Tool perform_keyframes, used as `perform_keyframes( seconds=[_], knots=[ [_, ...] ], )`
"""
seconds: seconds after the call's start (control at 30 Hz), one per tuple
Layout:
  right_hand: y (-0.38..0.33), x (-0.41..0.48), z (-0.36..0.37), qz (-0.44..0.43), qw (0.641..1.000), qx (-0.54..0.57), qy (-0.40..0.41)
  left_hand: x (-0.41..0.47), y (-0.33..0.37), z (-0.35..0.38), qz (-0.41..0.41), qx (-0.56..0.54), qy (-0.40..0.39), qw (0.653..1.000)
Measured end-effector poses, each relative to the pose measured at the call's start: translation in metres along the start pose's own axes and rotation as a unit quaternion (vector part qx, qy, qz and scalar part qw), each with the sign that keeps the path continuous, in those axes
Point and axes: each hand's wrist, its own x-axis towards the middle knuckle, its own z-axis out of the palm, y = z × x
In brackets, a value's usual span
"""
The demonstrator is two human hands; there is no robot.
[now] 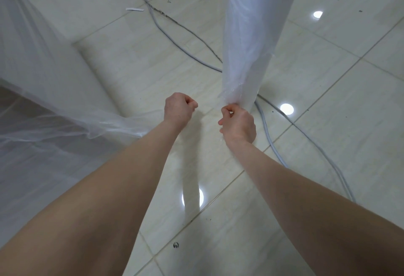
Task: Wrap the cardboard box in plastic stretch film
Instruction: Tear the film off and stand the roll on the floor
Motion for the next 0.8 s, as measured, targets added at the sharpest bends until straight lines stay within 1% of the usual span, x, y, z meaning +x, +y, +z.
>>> perform_keyframes(
  seconds=[0.1,0.17,0.27,0.33,0.4,0.47,0.53,0.63,0.67,0.77,0.8],
  knots=[
    [0.000,0.002,0.002,-0.023,0.998,-0.056,-0.012,-0.008,0.008,0.001,0.031,-0.001,-0.091,0.995],
    [-0.001,0.004,0.002,-0.036,0.996,-0.080,-0.014,-0.013,0.011,0.006,0.020,-0.004,-0.145,0.989],
    [-0.001,0.005,-0.006,-0.058,0.989,-0.132,-0.017,-0.015,0.015,0.009,0.031,0.028,-0.154,0.987],
    [-0.003,0.002,-0.013,-0.110,0.973,-0.200,-0.026,-0.014,0.015,0.007,0.045,0.029,-0.145,0.988],
    [-0.010,-0.001,-0.016,-0.178,0.947,-0.264,-0.046,-0.014,0.014,0.004,0.067,0.043,-0.131,0.988],
    [-0.018,0.001,-0.012,-0.211,0.929,-0.296,-0.069,-0.015,0.014,0.000,0.084,0.059,-0.120,0.987],
    [-0.024,0.006,-0.008,-0.200,0.930,-0.299,-0.078,-0.015,0.014,-0.004,0.092,0.057,-0.105,0.988],
    [-0.026,0.009,-0.006,-0.173,0.934,-0.306,-0.063,-0.019,0.012,-0.011,0.089,0.044,-0.084,0.992],
    [-0.025,0.009,-0.005,-0.170,0.934,-0.309,-0.058,-0.020,0.011,-0.015,0.083,0.036,-0.064,0.994],
    [-0.016,0.008,-0.006,-0.161,0.930,-0.327,-0.051,-0.017,0.004,-0.032,0.043,0.001,0.048,0.998],
    [-0.014,0.007,-0.008,-0.159,0.929,-0.331,-0.047,-0.014,0.001,-0.039,0.031,0.001,0.074,0.997]
  ],
)
